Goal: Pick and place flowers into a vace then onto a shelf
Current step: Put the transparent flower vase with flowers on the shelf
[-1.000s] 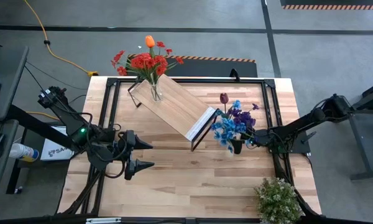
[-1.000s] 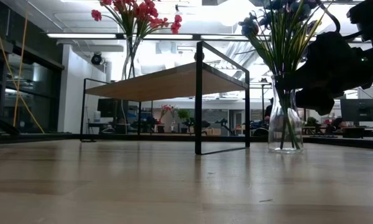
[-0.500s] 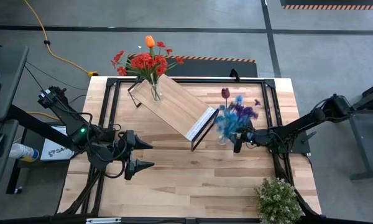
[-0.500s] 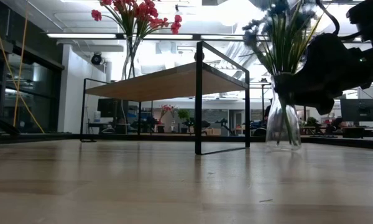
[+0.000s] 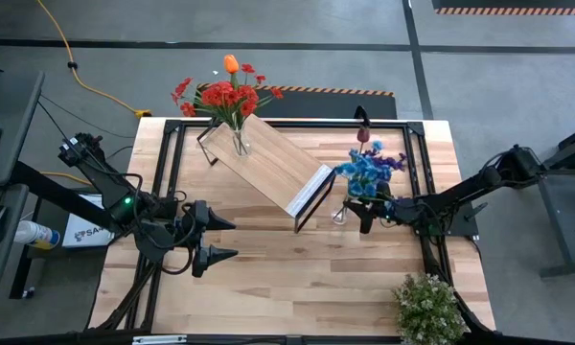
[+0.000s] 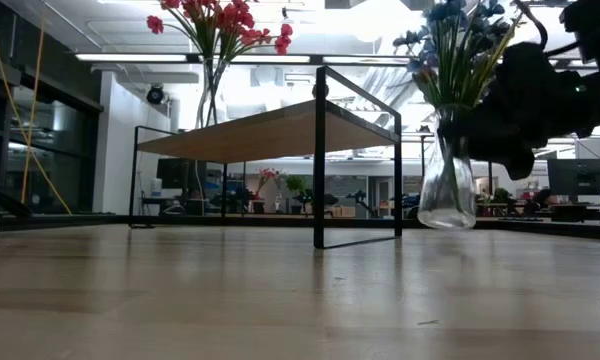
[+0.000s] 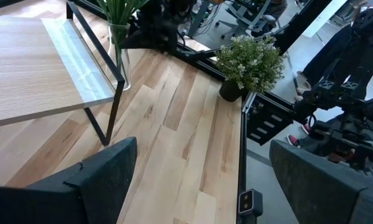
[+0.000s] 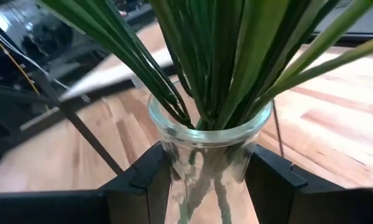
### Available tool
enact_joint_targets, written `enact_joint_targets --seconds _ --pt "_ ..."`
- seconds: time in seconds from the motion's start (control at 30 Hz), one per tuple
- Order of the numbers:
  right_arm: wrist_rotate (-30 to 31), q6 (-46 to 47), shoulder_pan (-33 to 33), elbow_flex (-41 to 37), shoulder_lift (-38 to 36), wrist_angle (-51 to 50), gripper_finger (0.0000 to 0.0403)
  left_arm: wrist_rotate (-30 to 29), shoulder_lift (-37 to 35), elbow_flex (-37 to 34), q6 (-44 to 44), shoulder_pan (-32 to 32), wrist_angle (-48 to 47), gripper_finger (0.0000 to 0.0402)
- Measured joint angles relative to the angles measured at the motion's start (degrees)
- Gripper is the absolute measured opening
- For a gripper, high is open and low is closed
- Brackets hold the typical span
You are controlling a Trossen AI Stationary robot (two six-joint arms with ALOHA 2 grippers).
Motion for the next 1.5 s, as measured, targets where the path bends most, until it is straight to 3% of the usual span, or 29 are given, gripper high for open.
enact_joint_targets --seconds 0.23,0.6,0.9,1.1,1.3,1.5 --pt "-1.8 -0.6 1.2 5.0 -0.1 -2.7 0.0163 1.3 0.0 0.0 0.0 0.0 0.0 0.0399" --pt "-2.9 0.9 7.3 25.0 -0.2 -37.9 0.0163 4.2 0.0 0.0 0.0 0.0 0.0 0.0399" --pt "7.2 5.4 18.7 42.2 -0.2 -59.4 0.0163 4.3 0.0 0.0 0.0 0.0 0.0 0.0399" --pt "17.7 1.8 23.6 52.1 -0.1 -63.7 0.0163 4.3 0.0 0.0 0.0 0.0 0.0 0.0399" --pt "18.3 -4.2 19.0 57.6 0.0 -63.7 0.0163 4.3 0.0 0.0 0.0 0.0 0.0 0.0399" --pt "10.4 -7.7 7.8 58.1 0.2 -60.5 0.0163 4.3 0.0 0.0 0.0 0.0 0.0 0.0399"
